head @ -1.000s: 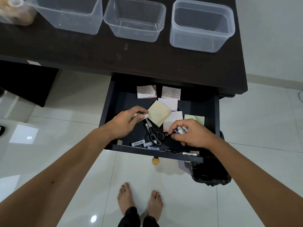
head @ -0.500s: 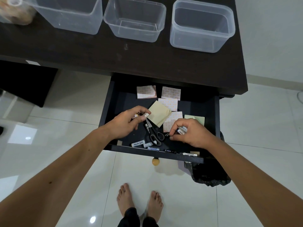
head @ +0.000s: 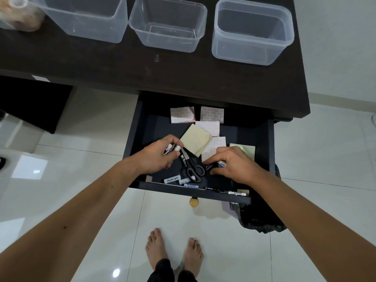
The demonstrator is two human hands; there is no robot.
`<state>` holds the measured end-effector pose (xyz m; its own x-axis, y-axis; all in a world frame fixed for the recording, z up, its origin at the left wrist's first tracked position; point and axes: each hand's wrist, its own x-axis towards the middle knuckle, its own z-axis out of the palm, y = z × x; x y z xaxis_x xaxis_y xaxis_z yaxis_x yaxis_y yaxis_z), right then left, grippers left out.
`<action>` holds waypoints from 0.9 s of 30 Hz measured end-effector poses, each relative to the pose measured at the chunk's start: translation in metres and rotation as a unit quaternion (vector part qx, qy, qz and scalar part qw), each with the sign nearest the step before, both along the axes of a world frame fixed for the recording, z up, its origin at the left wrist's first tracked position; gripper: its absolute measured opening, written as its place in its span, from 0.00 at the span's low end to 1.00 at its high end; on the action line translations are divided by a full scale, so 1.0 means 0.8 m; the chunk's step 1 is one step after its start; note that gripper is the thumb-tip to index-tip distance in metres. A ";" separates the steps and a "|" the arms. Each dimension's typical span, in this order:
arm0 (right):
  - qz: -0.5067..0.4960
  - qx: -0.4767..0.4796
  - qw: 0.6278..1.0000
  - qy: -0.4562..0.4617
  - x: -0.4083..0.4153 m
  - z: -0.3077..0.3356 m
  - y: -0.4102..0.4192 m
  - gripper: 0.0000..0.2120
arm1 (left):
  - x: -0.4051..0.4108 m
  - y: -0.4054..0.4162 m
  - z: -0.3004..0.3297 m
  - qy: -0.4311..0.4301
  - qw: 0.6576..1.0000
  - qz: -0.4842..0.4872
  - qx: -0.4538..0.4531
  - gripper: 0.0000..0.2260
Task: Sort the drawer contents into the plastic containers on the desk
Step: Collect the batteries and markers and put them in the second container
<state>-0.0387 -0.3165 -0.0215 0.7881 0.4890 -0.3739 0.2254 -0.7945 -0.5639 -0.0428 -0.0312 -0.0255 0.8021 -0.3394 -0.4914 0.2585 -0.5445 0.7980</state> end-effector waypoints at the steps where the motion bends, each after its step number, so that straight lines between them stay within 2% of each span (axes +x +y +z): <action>1: 0.010 -0.005 1.000 -0.009 0.001 -0.001 0.002 0.16 | 0.000 -0.001 0.001 -0.001 1.000 -0.003 0.001 0.07; 6: 0.038 -0.036 0.998 -0.043 0.002 -0.007 0.003 0.09 | 0.001 -0.003 0.003 0.010 1.000 -0.013 0.013 0.09; 10: 0.069 -0.058 0.994 -0.058 0.002 -0.006 0.004 0.08 | 0.004 -0.003 0.004 -0.025 0.998 -0.017 0.048 0.11; 15: -0.003 0.031 0.999 -0.034 -0.003 -0.005 -0.008 0.06 | 0.006 -0.002 0.001 -0.055 0.995 -0.021 0.083 0.10; 20: -0.125 0.139 0.980 0.068 -0.008 0.012 -0.006 0.04 | 0.007 -0.003 -0.002 -0.036 0.996 -0.044 0.063 0.10; 27: -0.190 0.238 0.932 0.195 -0.013 0.029 0.001 0.04 | 0.011 -0.003 -0.007 -0.060 0.991 -0.067 0.103 0.17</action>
